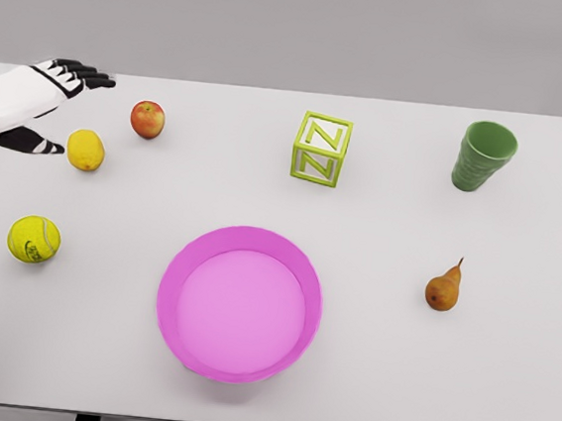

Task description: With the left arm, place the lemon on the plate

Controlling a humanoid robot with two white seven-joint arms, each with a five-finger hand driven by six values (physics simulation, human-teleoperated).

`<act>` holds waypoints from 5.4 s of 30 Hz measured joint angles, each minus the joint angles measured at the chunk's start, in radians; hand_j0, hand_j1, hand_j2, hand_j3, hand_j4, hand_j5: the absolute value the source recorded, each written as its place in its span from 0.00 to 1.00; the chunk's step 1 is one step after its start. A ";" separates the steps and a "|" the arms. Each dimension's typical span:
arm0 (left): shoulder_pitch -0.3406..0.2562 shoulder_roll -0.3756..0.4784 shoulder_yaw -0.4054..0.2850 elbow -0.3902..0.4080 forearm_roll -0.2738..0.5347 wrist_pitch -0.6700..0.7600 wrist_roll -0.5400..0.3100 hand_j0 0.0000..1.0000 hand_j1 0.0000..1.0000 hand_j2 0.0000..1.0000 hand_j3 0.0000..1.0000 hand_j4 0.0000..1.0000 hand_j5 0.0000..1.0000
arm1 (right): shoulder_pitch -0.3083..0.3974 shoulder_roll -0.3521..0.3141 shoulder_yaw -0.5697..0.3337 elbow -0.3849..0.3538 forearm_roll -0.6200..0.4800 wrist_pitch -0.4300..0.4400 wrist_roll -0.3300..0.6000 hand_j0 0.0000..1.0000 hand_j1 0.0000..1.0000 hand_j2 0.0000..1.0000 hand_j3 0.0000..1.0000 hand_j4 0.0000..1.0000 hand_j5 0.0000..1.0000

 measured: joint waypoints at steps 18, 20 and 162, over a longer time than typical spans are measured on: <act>-0.133 -0.011 -0.067 0.192 -0.057 -0.002 -0.257 1.00 1.00 1.00 1.00 1.00 1.00 | 0.000 0.000 0.000 0.000 0.000 0.000 0.000 1.00 1.00 1.00 1.00 1.00 1.00; -0.161 -0.021 -0.067 0.205 -0.061 -0.001 -0.258 1.00 1.00 1.00 1.00 1.00 1.00 | 0.000 0.000 0.000 0.000 0.000 0.000 0.000 1.00 1.00 1.00 1.00 1.00 1.00; 0.106 -0.123 0.080 -0.250 0.022 -0.002 -0.248 0.53 0.53 0.53 0.53 0.53 0.53 | 0.000 0.000 0.000 0.000 0.000 0.000 0.000 1.00 1.00 1.00 1.00 1.00 1.00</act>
